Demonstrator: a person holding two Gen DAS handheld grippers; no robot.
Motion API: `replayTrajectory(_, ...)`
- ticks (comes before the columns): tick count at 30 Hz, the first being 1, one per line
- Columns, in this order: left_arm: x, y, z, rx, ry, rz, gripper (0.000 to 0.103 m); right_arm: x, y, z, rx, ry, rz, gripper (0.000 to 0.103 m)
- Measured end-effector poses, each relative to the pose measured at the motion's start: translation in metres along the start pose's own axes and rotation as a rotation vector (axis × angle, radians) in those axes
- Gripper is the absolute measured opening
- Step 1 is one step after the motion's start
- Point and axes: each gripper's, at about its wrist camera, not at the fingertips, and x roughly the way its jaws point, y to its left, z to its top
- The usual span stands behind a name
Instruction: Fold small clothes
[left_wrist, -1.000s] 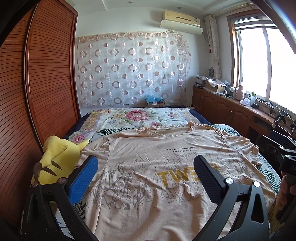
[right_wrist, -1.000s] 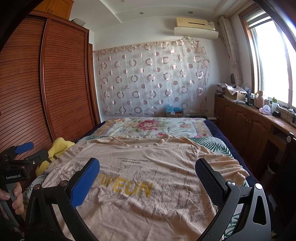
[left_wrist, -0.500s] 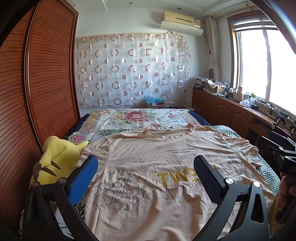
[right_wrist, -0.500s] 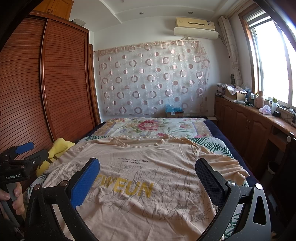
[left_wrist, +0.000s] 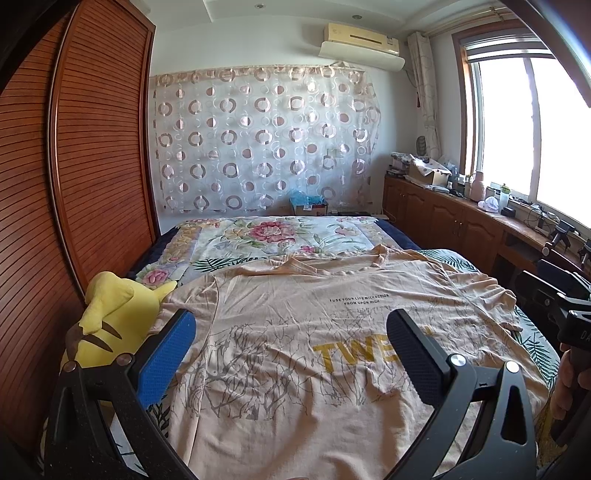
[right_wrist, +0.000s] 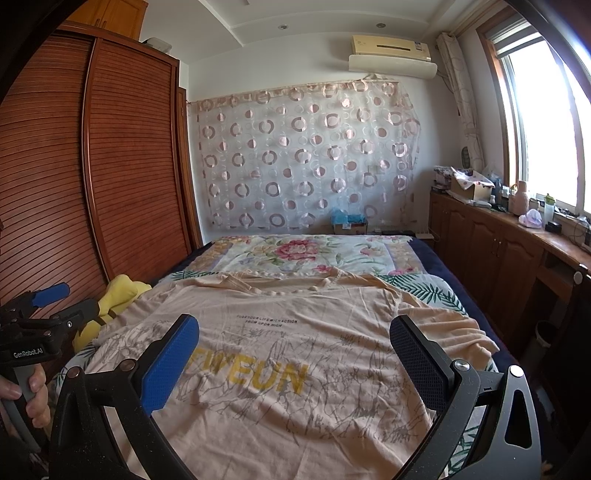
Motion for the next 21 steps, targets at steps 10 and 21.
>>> replayTrajectory(10,0.0,-0.001,0.002,-0.001,0.003,-0.002,0.103,0.001,0.0,0.0,0.002,0.0,0.003,0.103)
replayTrajectory(21,0.007,-0.005,-0.006,-0.003,0.028,0.004,0.103,0.011,0.0,-0.006,0.005,0.025,0.033,0.103)
